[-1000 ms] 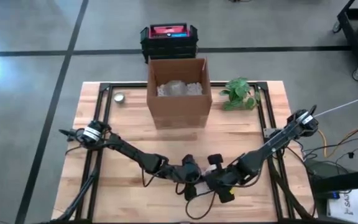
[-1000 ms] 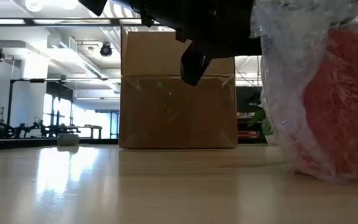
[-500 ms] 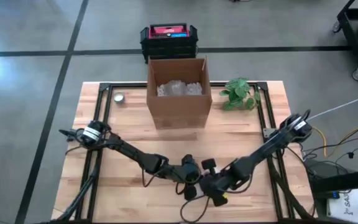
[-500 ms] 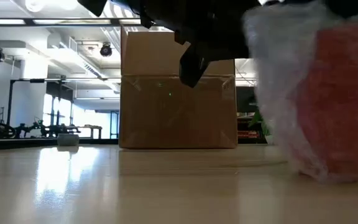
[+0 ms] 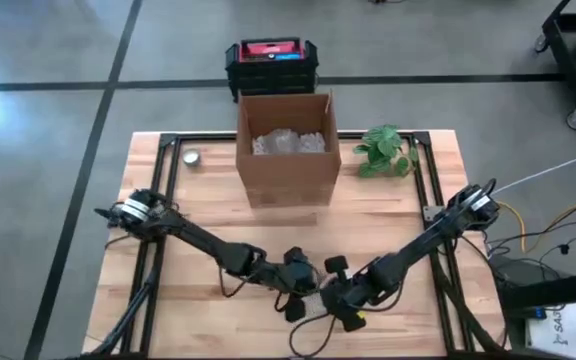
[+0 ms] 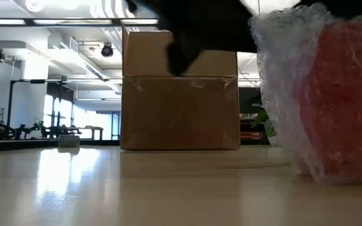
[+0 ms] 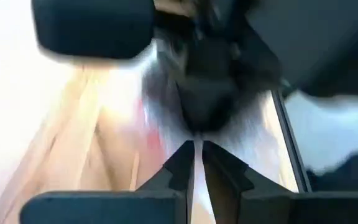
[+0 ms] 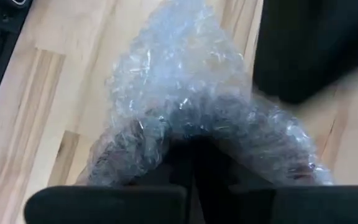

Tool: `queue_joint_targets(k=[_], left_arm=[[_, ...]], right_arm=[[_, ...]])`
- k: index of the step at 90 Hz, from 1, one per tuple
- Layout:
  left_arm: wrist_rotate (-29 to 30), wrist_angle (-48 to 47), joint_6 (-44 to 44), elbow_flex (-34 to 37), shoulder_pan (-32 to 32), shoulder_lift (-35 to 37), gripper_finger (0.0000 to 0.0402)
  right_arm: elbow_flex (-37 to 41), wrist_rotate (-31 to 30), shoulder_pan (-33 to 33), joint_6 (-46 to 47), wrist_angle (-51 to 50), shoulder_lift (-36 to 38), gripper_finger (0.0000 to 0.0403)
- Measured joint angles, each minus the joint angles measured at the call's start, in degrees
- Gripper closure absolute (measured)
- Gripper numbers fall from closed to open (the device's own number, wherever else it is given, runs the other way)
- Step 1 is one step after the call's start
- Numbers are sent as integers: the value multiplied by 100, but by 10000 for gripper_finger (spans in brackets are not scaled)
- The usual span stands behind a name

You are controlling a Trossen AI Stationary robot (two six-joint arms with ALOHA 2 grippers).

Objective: Wrap mug
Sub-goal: Wrap the orange mug with bubble wrap

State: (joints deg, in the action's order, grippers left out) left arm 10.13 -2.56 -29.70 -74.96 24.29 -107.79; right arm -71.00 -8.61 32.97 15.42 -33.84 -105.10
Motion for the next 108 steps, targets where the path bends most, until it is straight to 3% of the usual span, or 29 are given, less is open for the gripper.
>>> queue_joint_targets(k=[13, 30, 47, 86, 108], left_arm=[[88, -879, -350, 22, 252, 280, 381], [221, 425, -12, 151, 401, -277, 381], [234, 1692, 517, 151, 159, -539, 381], [201, 2290, 655, 146, -72, -866, 381], [285, 2298, 627, 133, -102, -890, 381]], right_arm=[[3, -3, 1, -1, -2, 7, 403], [9, -8, 0, -95, 4, 53, 403], [13, -21, 2, -110, 29, 63, 403], [13, -12, 4, -287, 87, 97, 403], [-300, 41, 11, -244, -869, 603, 403]])
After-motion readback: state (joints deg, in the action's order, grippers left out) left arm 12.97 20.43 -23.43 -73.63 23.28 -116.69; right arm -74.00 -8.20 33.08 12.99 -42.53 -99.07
